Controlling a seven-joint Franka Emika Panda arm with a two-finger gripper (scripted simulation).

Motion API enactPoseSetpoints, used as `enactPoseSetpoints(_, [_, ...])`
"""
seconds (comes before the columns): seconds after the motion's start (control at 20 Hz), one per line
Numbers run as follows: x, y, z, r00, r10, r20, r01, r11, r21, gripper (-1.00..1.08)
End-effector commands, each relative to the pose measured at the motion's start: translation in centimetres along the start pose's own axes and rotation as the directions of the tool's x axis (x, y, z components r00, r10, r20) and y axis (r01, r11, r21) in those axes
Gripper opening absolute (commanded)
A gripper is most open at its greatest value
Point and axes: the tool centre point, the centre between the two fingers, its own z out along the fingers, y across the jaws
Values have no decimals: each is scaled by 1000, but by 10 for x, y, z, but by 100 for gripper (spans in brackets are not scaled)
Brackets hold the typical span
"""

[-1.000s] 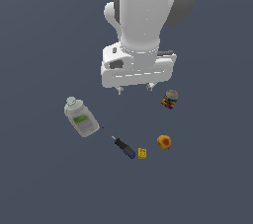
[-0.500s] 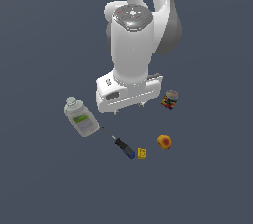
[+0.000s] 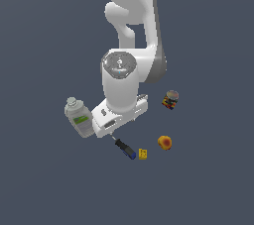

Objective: Pick up a designated object from a clutter of objects.

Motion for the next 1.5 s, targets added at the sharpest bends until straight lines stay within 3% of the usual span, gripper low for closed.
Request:
enactPoseSetpoints(0.0, [0,7,20,998,-57,-2,57,998,1,100])
enactPoseSetpoints(0.6, [-3,26,83,975,-222,-8,222,975,5,100])
enactPoseSetpoints(1.1, [-5,28,93,971,-238,-8,238,971,6,100])
enactPoseSetpoints(1.45, [-5,27,123,970,-241,-9,241,970,5,100])
